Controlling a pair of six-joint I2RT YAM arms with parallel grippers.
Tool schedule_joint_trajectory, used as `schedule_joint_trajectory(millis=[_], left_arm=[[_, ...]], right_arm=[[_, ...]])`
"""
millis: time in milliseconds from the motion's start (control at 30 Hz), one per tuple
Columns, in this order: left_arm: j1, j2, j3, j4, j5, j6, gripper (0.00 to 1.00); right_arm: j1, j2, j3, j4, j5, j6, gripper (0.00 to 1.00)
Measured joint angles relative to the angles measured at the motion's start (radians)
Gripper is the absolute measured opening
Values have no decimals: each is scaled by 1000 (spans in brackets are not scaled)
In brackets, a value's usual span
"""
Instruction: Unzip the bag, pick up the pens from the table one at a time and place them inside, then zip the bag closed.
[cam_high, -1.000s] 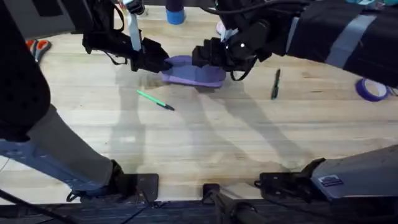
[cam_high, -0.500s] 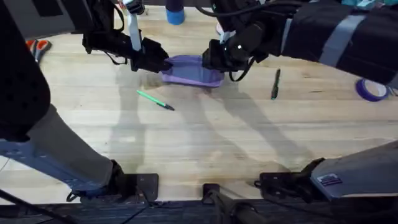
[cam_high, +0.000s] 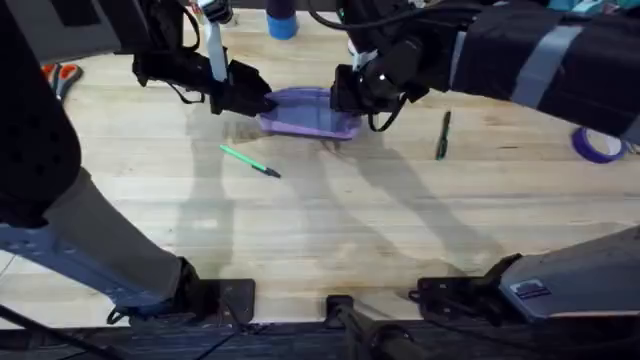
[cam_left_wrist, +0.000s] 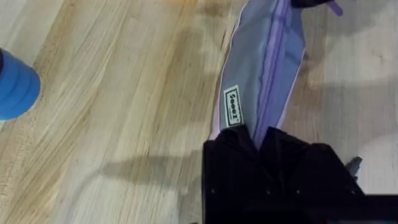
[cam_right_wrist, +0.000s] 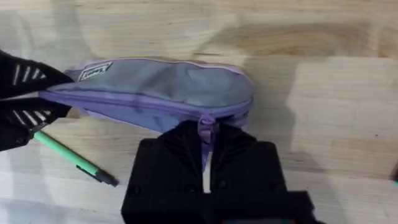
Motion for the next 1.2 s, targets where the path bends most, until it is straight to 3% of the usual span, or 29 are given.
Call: schedule_joint_trajectory(millis=[333,1200], left_arm=[[-3,0,0,-1,18,0,42],[-10,0,0,-1,42,0,42]], right_arm=[[7,-71,0,-3,69,-68,31],[-4,-118,0,-9,72,-109,29]])
